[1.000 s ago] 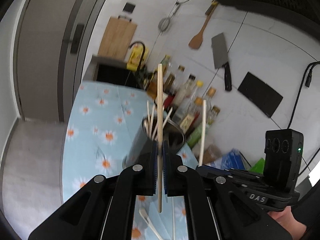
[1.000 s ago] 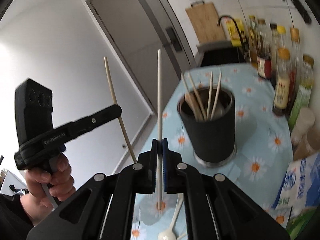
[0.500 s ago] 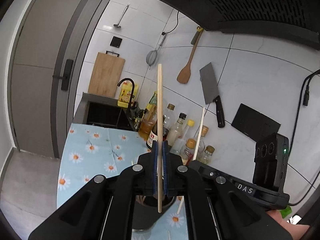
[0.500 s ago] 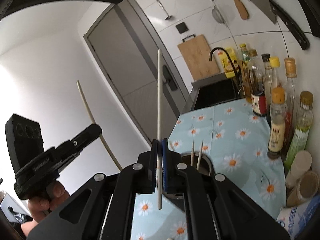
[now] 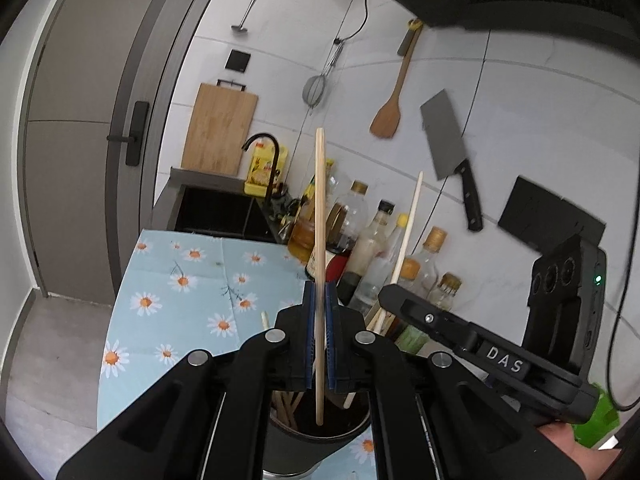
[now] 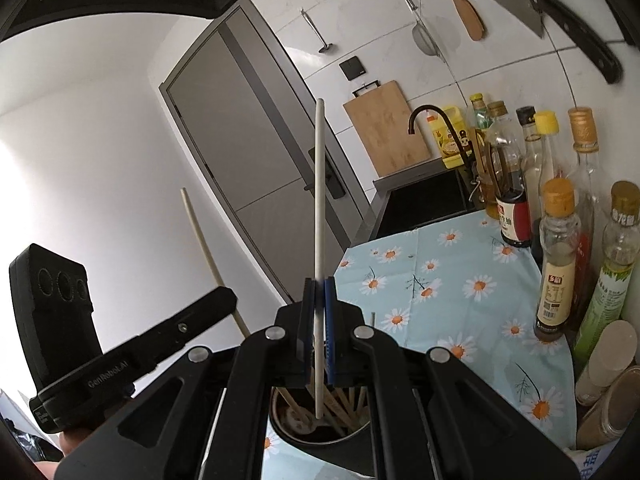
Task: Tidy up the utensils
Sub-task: 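Lower both chopsticks into the black holder and open both tools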
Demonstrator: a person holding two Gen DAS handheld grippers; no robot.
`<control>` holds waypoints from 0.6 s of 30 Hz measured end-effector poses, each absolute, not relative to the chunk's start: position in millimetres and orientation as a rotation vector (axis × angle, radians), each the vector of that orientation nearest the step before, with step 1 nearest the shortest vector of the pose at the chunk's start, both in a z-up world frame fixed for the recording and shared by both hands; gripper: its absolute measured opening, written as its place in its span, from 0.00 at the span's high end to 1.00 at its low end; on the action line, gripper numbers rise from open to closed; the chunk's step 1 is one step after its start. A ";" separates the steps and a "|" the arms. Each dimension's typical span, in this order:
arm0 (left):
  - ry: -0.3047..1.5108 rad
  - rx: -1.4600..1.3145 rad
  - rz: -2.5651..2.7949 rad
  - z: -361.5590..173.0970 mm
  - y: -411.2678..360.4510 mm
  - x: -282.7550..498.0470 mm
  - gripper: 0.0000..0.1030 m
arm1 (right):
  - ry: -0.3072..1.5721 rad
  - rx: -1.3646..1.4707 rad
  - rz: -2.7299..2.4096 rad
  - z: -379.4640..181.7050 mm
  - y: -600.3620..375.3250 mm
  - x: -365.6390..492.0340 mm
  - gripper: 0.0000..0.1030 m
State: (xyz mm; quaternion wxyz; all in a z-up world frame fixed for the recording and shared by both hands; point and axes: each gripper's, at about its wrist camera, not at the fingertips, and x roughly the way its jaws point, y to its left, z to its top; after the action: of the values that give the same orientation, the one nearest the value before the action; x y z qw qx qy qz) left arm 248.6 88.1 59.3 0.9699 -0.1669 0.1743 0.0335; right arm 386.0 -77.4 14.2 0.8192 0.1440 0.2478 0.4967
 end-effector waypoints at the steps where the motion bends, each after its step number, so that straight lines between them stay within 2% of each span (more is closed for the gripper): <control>1: 0.359 -0.342 0.066 56.2 88.4 250.1 0.96 | 0.537 0.304 1.060 10.4 -76.0 387.1 0.94; 9: 0.435 -0.353 0.069 28.1 87.0 253.6 0.95 | 0.584 0.247 1.057 -11.9 -67.6 384.6 0.94; 11: 0.453 -0.363 0.071 23.1 86.9 252.5 0.95 | 0.592 0.237 1.060 -13.2 -69.1 382.4 0.90; 13: 0.469 -0.373 0.078 18.8 86.7 249.7 0.91 | 0.586 0.234 1.051 -12.3 -75.3 378.6 0.77; 14: 0.477 -0.383 0.080 16.8 86.6 247.5 0.83 | 0.587 0.240 1.051 -11.8 -78.5 377.7 0.77; 15: 0.480 -0.389 0.082 16.0 86.3 246.3 0.80 | 0.590 0.247 1.047 -11.4 -82.7 376.8 0.77; 18: 0.485 -0.393 0.080 16.9 83.6 240.3 0.80 | 0.592 0.272 1.041 -8.7 -94.7 374.5 0.77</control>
State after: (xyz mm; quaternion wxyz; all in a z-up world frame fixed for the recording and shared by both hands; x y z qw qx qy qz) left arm 240.3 83.6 16.9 0.9509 -0.1934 0.2383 0.0392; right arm 374.5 -94.7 -8.7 0.8173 0.1274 0.2777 0.4884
